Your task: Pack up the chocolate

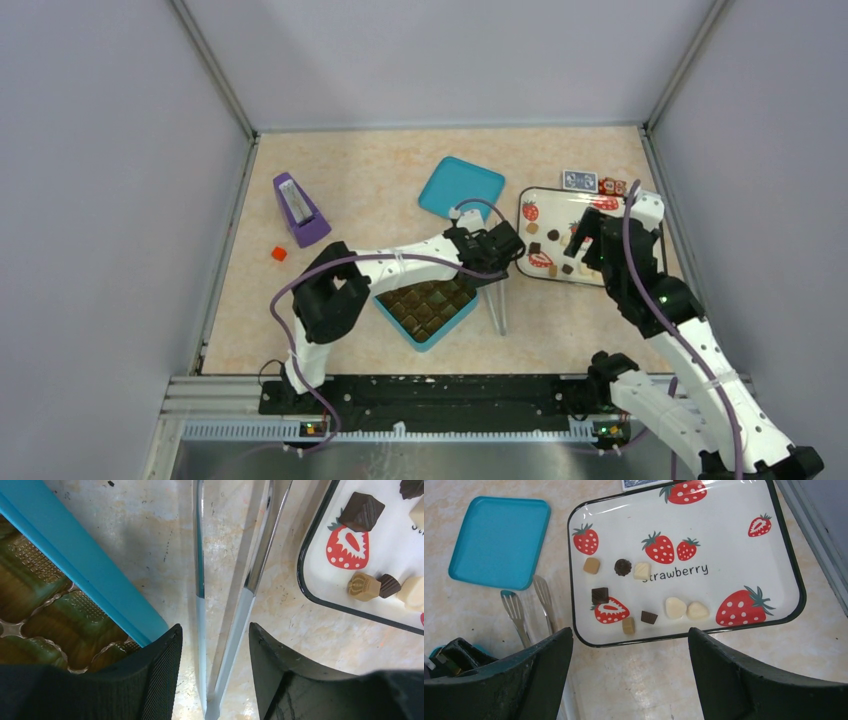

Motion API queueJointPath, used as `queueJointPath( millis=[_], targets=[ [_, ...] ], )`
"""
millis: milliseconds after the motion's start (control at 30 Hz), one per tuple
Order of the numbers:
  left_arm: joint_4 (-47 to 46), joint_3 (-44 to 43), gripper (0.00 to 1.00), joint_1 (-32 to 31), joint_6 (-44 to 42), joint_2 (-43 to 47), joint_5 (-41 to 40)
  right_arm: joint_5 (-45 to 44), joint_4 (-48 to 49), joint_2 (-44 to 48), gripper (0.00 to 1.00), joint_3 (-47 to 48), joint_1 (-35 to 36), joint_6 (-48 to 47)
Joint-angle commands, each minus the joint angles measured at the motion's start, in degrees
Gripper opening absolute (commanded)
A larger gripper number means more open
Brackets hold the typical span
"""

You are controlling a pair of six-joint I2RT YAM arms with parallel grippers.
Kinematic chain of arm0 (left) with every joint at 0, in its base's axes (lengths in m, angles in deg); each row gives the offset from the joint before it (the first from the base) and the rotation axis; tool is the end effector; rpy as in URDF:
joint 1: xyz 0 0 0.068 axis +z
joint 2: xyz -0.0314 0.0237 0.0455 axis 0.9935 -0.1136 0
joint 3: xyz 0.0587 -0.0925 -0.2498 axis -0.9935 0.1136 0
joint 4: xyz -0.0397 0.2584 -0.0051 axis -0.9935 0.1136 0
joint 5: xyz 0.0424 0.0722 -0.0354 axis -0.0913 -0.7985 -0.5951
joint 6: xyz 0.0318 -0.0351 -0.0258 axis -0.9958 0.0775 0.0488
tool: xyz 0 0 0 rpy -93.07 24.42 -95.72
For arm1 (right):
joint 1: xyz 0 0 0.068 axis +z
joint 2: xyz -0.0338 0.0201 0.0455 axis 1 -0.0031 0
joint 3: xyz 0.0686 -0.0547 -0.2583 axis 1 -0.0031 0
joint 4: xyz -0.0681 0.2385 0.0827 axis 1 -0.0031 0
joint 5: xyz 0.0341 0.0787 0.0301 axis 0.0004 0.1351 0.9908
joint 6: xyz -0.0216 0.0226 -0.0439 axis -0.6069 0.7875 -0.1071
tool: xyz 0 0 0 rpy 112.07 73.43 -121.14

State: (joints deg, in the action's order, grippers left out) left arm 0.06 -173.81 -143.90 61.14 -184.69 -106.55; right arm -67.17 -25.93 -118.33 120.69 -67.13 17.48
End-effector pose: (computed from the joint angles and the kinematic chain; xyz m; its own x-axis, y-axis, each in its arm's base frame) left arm 0.2171 -0.3580 0.2059 -0.8408 -0.3413 -0.4202 -0.2120 0.9218 -0.3245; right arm 0.1385 0.0389 0.3219 -0.3975 0.2782 -0.8744 0.2741 0.9454 0.1763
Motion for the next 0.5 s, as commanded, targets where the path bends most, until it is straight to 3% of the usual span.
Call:
queueJointPath(
  millis=[0,133,267,367,467],
  targets=[
    [2.32,-2.40,0.57,-0.25,-3.92,3.16,-0.06,2.86,2.50,-1.44,0.83,0.22,-0.29,0.05],
    [1.42,-3.40,0.60,-0.23,-9.36,10.05,-4.56,8.40,4.41,-3.56,0.83,-0.24,-0.29,0.69],
    [-7.02,4.88,0.61,1.69,-16.91,23.35,-8.70,11.86,5.44,-6.36,0.83,-1.15,1.11,2.16],
    [-10.87,10.53,0.62,7.04,-21.46,31.93,-6.41,9.70,5.80,-8.97,0.83,-1.50,6.72,3.67],
    [-7.72,12.46,0.63,15.33,-24.71,37.14,-2.39,5.47,6.03,-13.18,0.84,-1.16,14.95,5.53]
  ],
)
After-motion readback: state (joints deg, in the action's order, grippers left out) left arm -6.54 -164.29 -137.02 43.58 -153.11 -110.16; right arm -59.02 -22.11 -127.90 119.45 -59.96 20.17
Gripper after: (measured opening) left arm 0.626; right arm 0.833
